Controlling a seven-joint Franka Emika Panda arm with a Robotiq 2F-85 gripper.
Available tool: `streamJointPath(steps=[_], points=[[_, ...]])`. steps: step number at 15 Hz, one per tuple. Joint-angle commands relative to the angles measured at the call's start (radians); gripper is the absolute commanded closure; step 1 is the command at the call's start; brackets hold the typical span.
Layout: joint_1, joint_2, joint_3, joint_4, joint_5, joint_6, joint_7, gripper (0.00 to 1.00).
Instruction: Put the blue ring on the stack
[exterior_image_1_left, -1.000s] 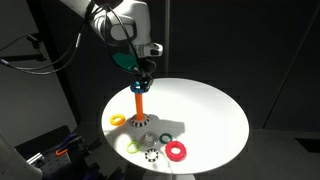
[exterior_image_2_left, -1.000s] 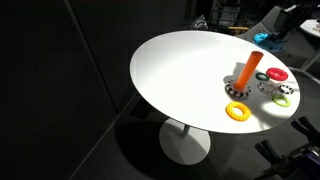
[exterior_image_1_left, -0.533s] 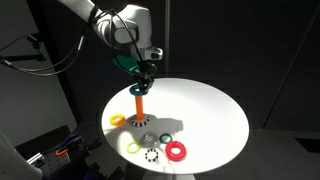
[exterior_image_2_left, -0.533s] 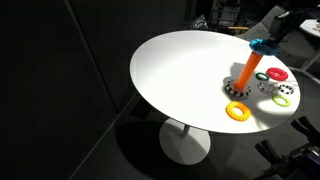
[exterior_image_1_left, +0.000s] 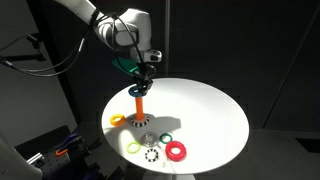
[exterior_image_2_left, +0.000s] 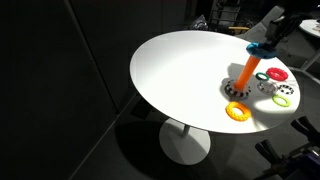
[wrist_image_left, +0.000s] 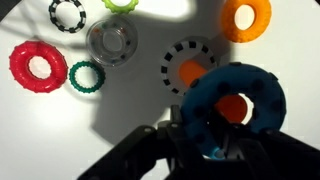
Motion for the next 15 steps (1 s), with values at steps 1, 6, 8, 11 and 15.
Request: streamJointPath(steps=[1,6,8,11,15], points=[[0.008,0.025,0.003,0.044,-0.02,-0.032,0.03,0.89],[0.013,0.042,0.008,0.06,-0.031,-0.035,0.037,0.89],[0.014,0.045,0.009,0.064,-0.048,-0.041,0.046,0.89],[0.017,0.048,0.009,0.068,-0.078,-0.053,0.067,0.89],[0.02,0.051,0.009,0.083,-0.107,-0.099,0.084,0.87]])
